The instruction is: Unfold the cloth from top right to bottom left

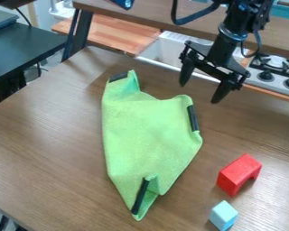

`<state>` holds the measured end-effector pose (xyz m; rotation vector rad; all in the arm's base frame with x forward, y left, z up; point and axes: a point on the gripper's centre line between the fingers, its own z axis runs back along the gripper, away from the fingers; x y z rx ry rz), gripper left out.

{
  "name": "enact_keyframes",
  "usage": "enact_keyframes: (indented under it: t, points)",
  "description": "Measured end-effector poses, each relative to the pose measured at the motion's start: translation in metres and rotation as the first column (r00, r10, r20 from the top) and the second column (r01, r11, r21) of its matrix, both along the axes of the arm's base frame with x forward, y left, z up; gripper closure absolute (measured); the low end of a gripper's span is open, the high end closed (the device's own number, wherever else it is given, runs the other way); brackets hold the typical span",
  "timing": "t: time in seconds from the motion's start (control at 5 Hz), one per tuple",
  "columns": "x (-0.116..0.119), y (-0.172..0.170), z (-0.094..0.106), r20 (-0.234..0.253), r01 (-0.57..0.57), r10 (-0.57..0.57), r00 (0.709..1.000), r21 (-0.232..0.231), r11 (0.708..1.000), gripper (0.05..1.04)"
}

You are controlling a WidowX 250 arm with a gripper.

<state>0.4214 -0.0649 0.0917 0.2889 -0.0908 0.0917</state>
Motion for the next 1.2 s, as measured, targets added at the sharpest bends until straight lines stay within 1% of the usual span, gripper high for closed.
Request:
enact_keyframes:
  t: [0.2,0.4,0.6,0.8,1.0,1.2]
  points:
    - [-0.003,0.0,-0.019,-0.038,-0.005,0.005,0.999,0.005,1.0,0.082]
    - [-0.01,0.0,-0.039,-0.013,-0.04,0.039,0.999,-0.037,0.999,0.082]
    - [-0.011,0.008,-0.038,0.036,-0.09,0.092,0.995,-0.044,0.995,0.082]
    - [-0.011,0.012,-0.047,0.083,-0.124,0.126,0.989,-0.024,0.992,0.082]
    - [-0.008,0.009,-0.054,0.138,-0.176,0.182,0.974,-0.057,0.983,0.083]
    - [-0.005,0.007,-0.052,0.152,-0.193,0.202,0.968,-0.072,0.978,0.082]
